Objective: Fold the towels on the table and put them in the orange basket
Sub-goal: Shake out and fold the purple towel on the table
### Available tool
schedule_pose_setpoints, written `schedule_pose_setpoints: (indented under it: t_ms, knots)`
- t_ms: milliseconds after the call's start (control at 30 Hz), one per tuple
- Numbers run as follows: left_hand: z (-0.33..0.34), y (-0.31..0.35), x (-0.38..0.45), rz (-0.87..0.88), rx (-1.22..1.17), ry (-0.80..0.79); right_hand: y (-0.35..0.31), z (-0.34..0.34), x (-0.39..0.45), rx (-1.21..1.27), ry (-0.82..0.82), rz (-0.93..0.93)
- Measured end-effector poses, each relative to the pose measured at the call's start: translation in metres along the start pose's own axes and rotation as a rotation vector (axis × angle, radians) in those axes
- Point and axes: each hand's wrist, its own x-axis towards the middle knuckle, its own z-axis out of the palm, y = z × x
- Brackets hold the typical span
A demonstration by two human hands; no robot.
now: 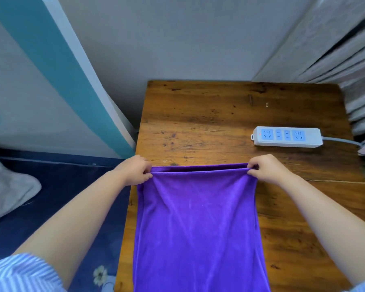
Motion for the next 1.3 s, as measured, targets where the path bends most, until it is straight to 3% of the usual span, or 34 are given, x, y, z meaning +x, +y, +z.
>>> schedule_pose_setpoints:
  t_ms: [133,433,700,800,933,1100,1200,1300]
  knots:
    - [0.0,0.001,-0.019,-0.044,-0.047,0.032,-0.001,-0.003,-0.013,0.028,0.029,-0.006]
    - [0.011,0.023,-0.062,0.051,0.142,-0.01,-0.009,-0.005,-0.057,-0.027,0.103,0.05]
    - [0.013,0.04,-0.094,-0.029,0.214,-0.014,-0.028,0.002,-0.099,-0.065,0.219,0.128]
    - [0.016,0.045,-0.106,-0.096,0.152,0.072,-0.036,0.004,-0.114,0.026,0.307,0.199]
    - [0.019,0.048,-0.116,-0.16,-0.109,0.338,-0.038,0.007,-0.13,0.212,0.411,0.307]
    - [0.028,0.049,-0.129,-0.051,-0.125,0.536,-0.033,0.011,-0.149,0.465,0.47,0.379]
    - [0.032,0.046,-0.132,-0.007,-0.128,0.569,-0.03,0.015,-0.155,0.578,0.518,0.418]
    - [0.036,0.046,-0.133,0.011,0.012,0.466,-0.03,0.022,-0.16,0.546,0.521,0.437]
